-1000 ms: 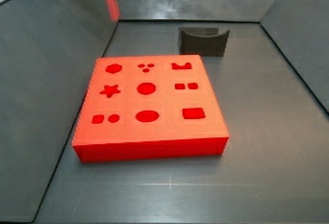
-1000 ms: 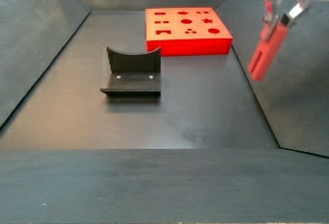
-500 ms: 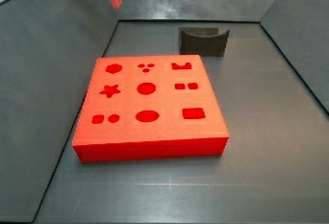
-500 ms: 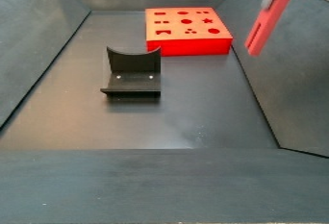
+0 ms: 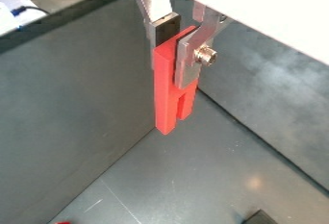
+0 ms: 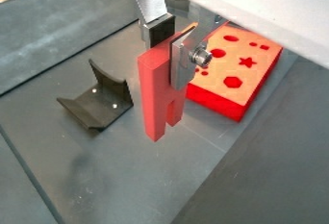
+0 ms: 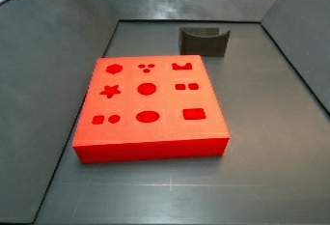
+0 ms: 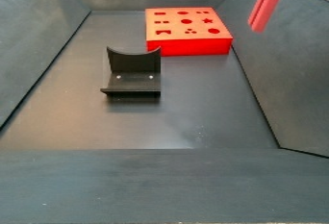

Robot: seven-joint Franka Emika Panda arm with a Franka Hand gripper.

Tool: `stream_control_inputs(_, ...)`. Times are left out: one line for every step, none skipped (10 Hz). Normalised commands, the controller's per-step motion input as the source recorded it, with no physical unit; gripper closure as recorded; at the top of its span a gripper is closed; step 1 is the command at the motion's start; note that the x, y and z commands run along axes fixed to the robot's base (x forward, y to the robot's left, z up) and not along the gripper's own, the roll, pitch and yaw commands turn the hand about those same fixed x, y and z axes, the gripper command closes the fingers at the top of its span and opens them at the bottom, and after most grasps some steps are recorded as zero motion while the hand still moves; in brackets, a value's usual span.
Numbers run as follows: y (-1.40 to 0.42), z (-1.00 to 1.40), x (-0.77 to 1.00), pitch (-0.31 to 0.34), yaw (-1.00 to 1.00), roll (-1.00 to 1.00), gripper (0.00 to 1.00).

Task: Pick up the double-square object. Move up. Move to above the board. Insert the double-square object.
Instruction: Move to above the board.

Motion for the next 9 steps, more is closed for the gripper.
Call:
stream_control_inputs(-0.08,1.0,0.01,0.089,0.04,0.1,1.0)
stream_control_inputs(-0.07,1.0,0.01,0.088,0.04,0.09,1.0)
stream_control_inputs(-0.07,1.0,0.01,0.087,0.04,0.08,1.0)
stream_control_inputs(-0.06,1.0,0.01,0.084,0.04,0.07,1.0)
stream_control_inputs(-0.05,1.0,0.01,0.085,0.04,0.06,1.0)
stream_control_inputs(-0.05,1.0,0.01,0.087,0.04,0.05,1.0)
stream_control_inputs(-0.05,1.0,0.01,0.085,0.04,0.04,1.0)
stream_control_inputs(-0.04,1.0,0.0,0.088,0.03,0.03,1.0)
stream_control_inputs(-0.03,0.8,0.0,0.088,0.03,0.02,1.0)
